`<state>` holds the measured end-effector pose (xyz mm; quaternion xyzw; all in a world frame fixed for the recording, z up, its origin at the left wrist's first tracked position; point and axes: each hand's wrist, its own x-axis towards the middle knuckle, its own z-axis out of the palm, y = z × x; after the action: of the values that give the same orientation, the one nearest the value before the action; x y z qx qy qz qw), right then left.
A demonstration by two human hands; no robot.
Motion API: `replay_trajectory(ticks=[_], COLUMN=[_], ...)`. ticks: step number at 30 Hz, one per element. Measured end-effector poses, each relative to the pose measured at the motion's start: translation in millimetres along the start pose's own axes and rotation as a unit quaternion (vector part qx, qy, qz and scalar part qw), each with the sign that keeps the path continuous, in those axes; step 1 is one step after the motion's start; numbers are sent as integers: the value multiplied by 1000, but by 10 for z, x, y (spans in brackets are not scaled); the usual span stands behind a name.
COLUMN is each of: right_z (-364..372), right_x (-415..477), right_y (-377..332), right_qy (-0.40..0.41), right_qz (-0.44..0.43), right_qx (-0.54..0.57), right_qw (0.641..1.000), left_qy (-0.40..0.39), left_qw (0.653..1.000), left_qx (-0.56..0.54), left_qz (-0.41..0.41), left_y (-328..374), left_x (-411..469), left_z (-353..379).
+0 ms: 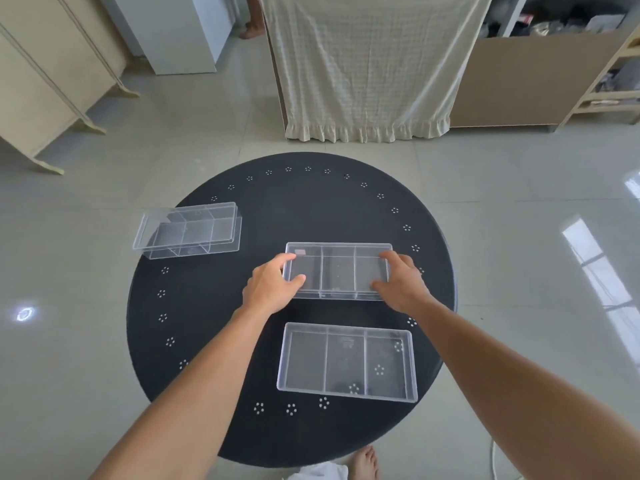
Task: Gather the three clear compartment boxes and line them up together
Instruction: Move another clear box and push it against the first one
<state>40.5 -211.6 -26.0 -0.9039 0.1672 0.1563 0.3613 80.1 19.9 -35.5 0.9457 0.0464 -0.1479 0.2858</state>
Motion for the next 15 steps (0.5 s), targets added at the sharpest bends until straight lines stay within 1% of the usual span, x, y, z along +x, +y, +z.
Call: replay_trajectory(ticks=[4, 8, 15], right_z=[252, 494, 860], right_x=[48, 66, 111], right_y=[-290, -587, -1013], right_qy=[-37, -75, -113], right_qz=[-27, -48, -77], right_qx=[-19, -40, -52], right_qw=[999, 995, 989], left_qy=[16, 15, 15], left_qw=[1000, 999, 997], left_qx=[-13, -25, -32], left_qz=[-16, -38, -65], left_y=[-339, -676, -1201], left_x=[27, 42, 69], left_z=[-241, -482, -858])
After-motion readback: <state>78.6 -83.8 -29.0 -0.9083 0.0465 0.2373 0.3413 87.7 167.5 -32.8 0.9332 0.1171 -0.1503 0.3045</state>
